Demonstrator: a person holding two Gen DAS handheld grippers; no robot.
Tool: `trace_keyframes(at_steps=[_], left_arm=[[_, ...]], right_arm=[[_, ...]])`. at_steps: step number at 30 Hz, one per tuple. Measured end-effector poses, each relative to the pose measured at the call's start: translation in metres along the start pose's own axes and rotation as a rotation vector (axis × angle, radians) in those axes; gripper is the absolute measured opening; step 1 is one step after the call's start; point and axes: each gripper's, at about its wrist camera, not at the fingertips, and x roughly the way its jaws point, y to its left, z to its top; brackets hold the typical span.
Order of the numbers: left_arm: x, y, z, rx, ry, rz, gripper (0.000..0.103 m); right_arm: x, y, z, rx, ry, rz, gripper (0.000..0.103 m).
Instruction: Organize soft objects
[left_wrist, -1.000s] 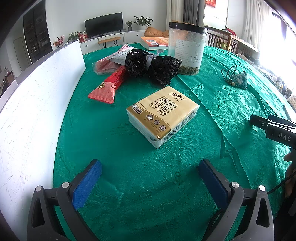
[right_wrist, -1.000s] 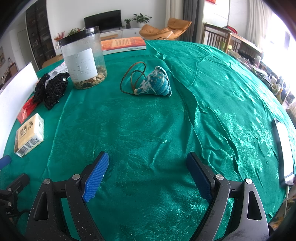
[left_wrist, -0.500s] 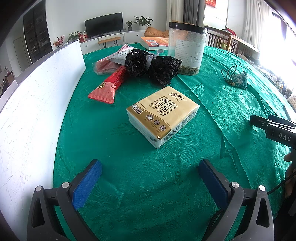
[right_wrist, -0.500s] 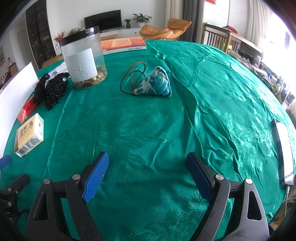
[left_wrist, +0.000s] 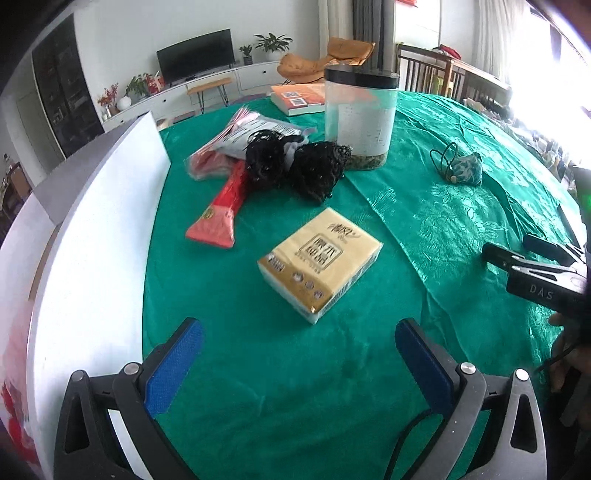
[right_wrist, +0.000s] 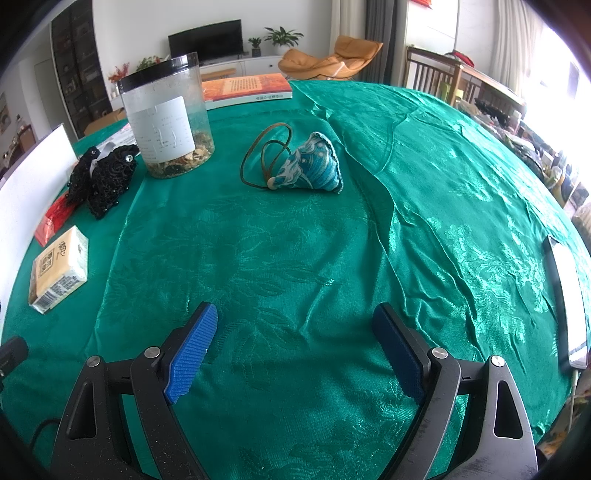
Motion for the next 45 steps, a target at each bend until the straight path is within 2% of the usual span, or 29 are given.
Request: trace_keyframes(at_steps=[2, 4, 6, 8, 10, 12, 13, 16, 18, 19, 20, 22, 26, 28, 31, 34, 36, 39, 42, 43, 45], left_arm=[[0.013, -0.014, 0.015, 0.065, -0.002, 0.023, 0.103], [0.031, -0.027, 0.028, 0.132, 0.002, 0.084, 0.103], [0.047, -0.029, 0.038, 0.157, 0.018, 0.111, 0.103], [0.06, -0.021, 0.044, 0.133, 0.066, 0.092, 0.103], [0.062, -0.013, 0.045, 0.089, 0.08, 0.041, 0.103], [0.062, -0.008, 0.045, 0.057, 0.086, -0.007, 0.1], [0.061, -0.007, 0.044, 0.044, 0.085, -0.022, 0.086], [0.058, -0.003, 0.039, -0.013, 0.08, -0.034, 0.084], [0.052, 0.003, 0.035, -0.055, 0.068, -0.044, 0.083], [0.048, 0.006, 0.033, -0.07, 0.056, -0.049, 0.083], [0.041, 0.009, 0.032, -0.085, 0.042, -0.055, 0.083], [0.027, 0.017, 0.03, -0.122, 0.014, -0.077, 0.083], [-0.009, 0.039, 0.035, -0.232, -0.044, -0.146, 0.083], [-0.031, 0.054, 0.038, -0.276, -0.079, -0.174, 0.083], [-0.074, 0.088, 0.04, -0.332, -0.154, -0.176, 0.083], [-0.114, 0.135, 0.032, -0.375, -0.219, -0.101, 0.083], [-0.134, 0.169, 0.019, -0.403, -0.232, -0.006, 0.083], [-0.15, 0.216, -0.01, -0.451, -0.212, 0.142, 0.083], [-0.152, 0.254, -0.043, -0.495, -0.153, 0.273, 0.087], [-0.148, 0.262, -0.052, -0.504, -0.122, 0.311, 0.091], [-0.141, 0.275, -0.068, -0.529, -0.056, 0.39, 0.094]], right_arm=[[0.0, 0.001, 0.0, 0.002, 0.0, 0.002, 0.089], [-0.002, -0.003, 0.0, 0.022, -0.008, 0.022, 0.087], [-0.009, -0.019, 0.001, 0.109, -0.043, 0.095, 0.087], [-0.021, -0.046, 0.0, 0.245, -0.109, 0.143, 0.088], [-0.02, -0.063, 0.01, 0.315, -0.117, 0.119, 0.089], [-0.008, -0.061, 0.036, 0.25, -0.067, 0.13, 0.089], [-0.001, -0.056, 0.049, 0.197, -0.055, 0.141, 0.089], [0.03, -0.033, 0.083, 0.052, 0.004, 0.154, 0.087], [0.052, -0.026, 0.095, 0.031, 0.033, 0.18, 0.084], [0.062, -0.027, 0.098, 0.043, 0.061, 0.205, 0.064], [0.063, -0.029, 0.102, 0.042, 0.045, 0.156, 0.046], [0.062, -0.038, 0.109, 0.1, 0.05, 0.204, 0.046], [0.027, -0.044, 0.121, 0.113, -0.021, 0.23, 0.046], [0.003, -0.038, 0.13, 0.11, -0.054, 0.259, 0.046], [-0.038, -0.015, 0.148, 0.068, -0.105, 0.322, 0.046], [-0.085, 0.031, 0.166, -0.016, -0.151, 0.425, 0.046], [-0.114, 0.071, 0.169, -0.079, -0.174, 0.501, 0.046], [-0.145, 0.14, 0.164, -0.163, -0.163, 0.648, 0.046], [-0.157, 0.212, 0.147, -0.242, -0.104, 0.778, 0.047], [-0.156, 0.233, 0.14, -0.26, -0.075, 0.807, 0.049], [-0.15, 0.274, 0.122, -0.315, -0.009, 0.828, 0.067]])
